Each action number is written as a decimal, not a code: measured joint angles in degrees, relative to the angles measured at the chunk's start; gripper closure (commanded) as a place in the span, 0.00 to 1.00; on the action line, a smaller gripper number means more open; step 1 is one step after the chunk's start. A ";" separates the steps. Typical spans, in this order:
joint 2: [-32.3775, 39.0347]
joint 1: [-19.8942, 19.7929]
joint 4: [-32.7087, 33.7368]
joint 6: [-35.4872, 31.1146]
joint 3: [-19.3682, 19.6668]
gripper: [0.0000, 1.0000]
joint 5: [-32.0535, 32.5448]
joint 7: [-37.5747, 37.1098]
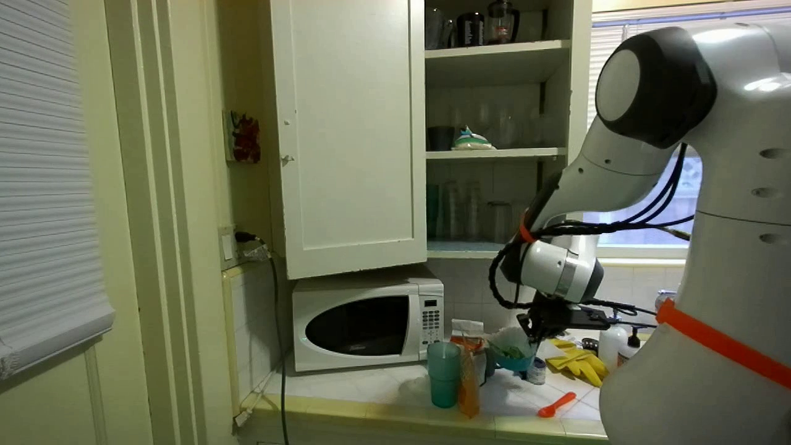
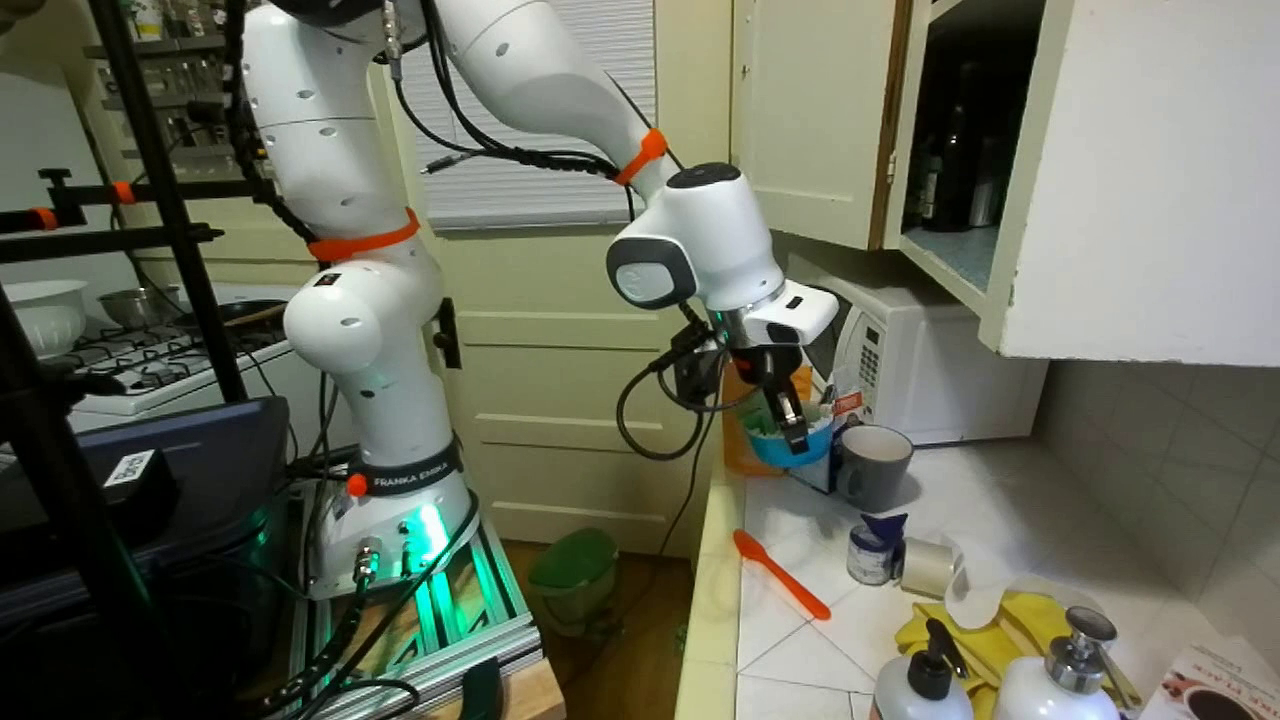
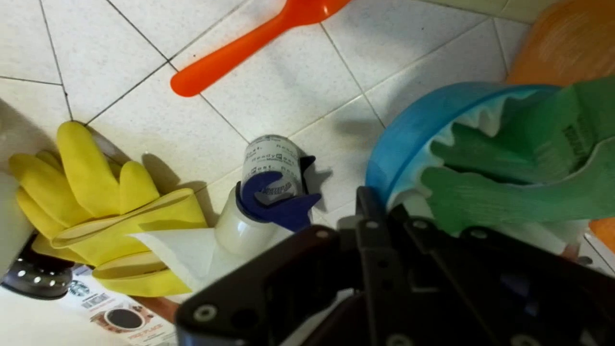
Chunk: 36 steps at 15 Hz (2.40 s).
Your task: Pick up an object and place it onto the top shelve and was jerking
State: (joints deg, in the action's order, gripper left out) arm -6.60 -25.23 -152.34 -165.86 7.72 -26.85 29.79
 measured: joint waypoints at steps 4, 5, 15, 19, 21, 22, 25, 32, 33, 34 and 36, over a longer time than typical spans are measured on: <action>-6.10 -1.80 0.35 5.19 1.93 0.99 1.01 0.32; -7.41 -2.09 0.81 6.86 2.40 0.99 1.05 0.53; -11.92 6.62 7.48 16.00 14.67 0.99 7.42 -0.13; -12.00 7.91 7.90 15.97 15.81 0.99 7.66 -0.55; -12.14 8.71 9.35 15.97 16.57 0.99 7.58 -1.50; -12.21 9.08 10.15 15.97 16.81 0.99 7.57 -1.97; -12.23 10.32 12.64 15.97 17.21 0.99 7.30 -3.32; -11.42 13.61 17.80 17.78 17.97 0.99 5.01 -4.56; -11.08 13.87 18.66 17.78 18.10 0.99 4.63 -4.81; -10.70 14.05 19.45 17.78 18.22 0.99 4.18 -5.03; -9.70 14.08 21.19 17.83 18.33 0.99 3.38 -5.73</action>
State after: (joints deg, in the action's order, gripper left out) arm -16.30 -11.15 -131.15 -148.04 26.05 -23.47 24.06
